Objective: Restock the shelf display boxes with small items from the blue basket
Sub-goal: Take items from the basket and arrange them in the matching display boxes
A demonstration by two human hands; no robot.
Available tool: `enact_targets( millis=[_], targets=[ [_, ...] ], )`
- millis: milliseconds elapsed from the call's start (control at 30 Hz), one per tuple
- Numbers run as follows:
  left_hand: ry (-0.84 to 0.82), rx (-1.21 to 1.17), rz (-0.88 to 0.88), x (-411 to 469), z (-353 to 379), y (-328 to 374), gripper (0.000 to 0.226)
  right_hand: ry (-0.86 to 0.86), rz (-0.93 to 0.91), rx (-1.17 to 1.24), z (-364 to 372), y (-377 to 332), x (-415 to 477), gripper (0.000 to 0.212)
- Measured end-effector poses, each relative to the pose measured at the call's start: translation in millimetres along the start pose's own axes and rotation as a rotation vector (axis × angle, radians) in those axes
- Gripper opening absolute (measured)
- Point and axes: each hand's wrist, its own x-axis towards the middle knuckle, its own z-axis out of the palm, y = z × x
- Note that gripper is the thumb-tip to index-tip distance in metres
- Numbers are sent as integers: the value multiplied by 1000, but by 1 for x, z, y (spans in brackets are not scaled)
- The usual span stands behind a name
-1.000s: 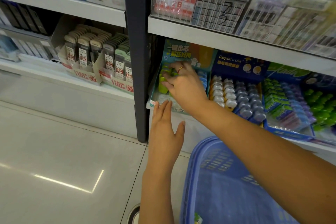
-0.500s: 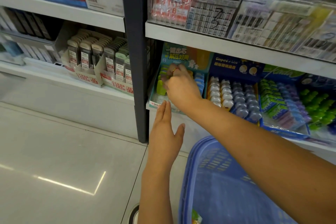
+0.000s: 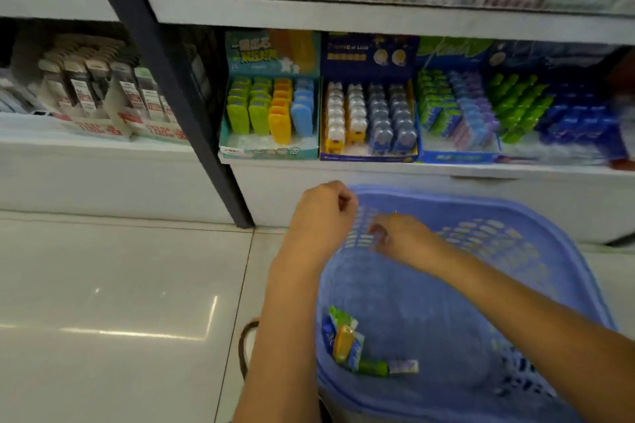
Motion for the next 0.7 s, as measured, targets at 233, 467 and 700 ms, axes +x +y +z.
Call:
enact_targets(
  millis=[233,467,700],
  targets=[
    [-792,532,-256,-11,129,-33,32,-637,150,106,112,84,-39,56],
    [-1026,797,-357,-24,172,-76,51,-797,62,53,162,98,-35,44],
    [-1017,827,-322,-26,185,-87,28,-912,-101,-238,193,93,-42,35]
  ],
)
